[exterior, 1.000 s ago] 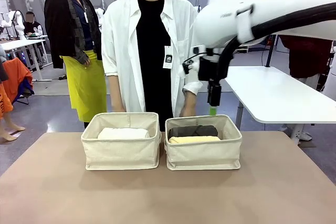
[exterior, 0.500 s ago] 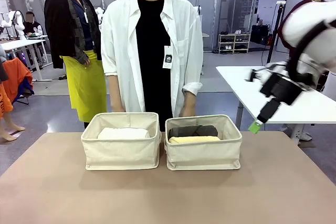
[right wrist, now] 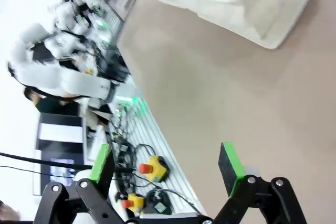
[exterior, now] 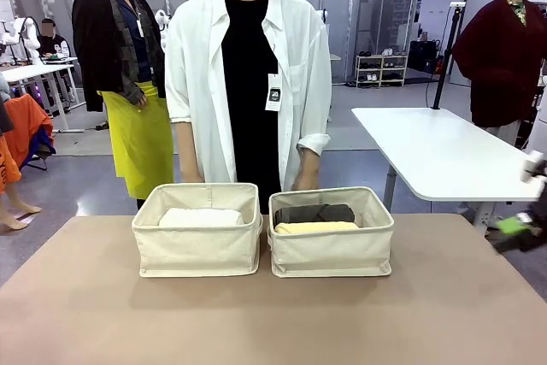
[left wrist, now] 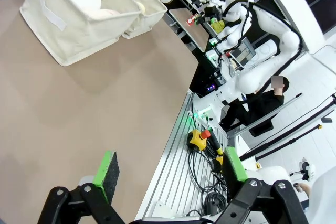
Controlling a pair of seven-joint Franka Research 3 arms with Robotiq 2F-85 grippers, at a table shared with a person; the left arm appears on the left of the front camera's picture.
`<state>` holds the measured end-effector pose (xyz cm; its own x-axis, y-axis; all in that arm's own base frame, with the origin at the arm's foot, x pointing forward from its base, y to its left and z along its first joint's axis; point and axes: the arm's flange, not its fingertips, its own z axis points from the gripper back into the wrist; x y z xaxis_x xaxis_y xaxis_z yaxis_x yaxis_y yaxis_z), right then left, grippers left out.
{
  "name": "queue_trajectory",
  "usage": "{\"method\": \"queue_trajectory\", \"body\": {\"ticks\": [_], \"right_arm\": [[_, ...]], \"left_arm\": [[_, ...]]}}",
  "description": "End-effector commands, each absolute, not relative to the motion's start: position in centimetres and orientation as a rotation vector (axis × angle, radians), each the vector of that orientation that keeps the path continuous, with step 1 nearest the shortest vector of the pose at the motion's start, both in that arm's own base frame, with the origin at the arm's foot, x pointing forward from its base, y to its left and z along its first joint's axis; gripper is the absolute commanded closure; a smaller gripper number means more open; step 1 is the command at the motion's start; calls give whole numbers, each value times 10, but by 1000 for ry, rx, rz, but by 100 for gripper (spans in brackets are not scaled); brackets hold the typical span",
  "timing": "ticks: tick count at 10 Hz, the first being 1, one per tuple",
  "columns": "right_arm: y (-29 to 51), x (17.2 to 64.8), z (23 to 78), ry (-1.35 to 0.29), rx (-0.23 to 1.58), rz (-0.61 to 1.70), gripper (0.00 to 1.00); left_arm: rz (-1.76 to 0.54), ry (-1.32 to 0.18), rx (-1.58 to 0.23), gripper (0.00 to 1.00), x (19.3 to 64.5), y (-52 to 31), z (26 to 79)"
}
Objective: Divide the towels into two baskets.
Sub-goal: Pick up one hotel-folded towel from the bottom of the table and place it in the Fabric basket indicated by the person.
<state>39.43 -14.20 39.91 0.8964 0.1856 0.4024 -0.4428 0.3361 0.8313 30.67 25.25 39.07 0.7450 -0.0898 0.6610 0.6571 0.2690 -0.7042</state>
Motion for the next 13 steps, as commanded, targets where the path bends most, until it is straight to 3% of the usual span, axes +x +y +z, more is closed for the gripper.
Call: {"method": "queue_trajectory", "body": {"ticks": [1, 4, 5, 13], "right_arm": [[-173, 397, 395, -267, 1246, 366, 0], [-190, 414, 373, -163, 1279, 350, 0], [-193, 386, 380, -229, 1256, 322, 0], [-193, 386, 380, -229, 1256, 322, 0]], "left_arm": [[-534, -569, -1207, 0, 302, 252, 394], [-534, -569, -1207, 0, 302, 252, 394], [-534, -569, -1207, 0, 302, 252, 394], [-534, -569, -1207, 0, 302, 252, 394]]}}
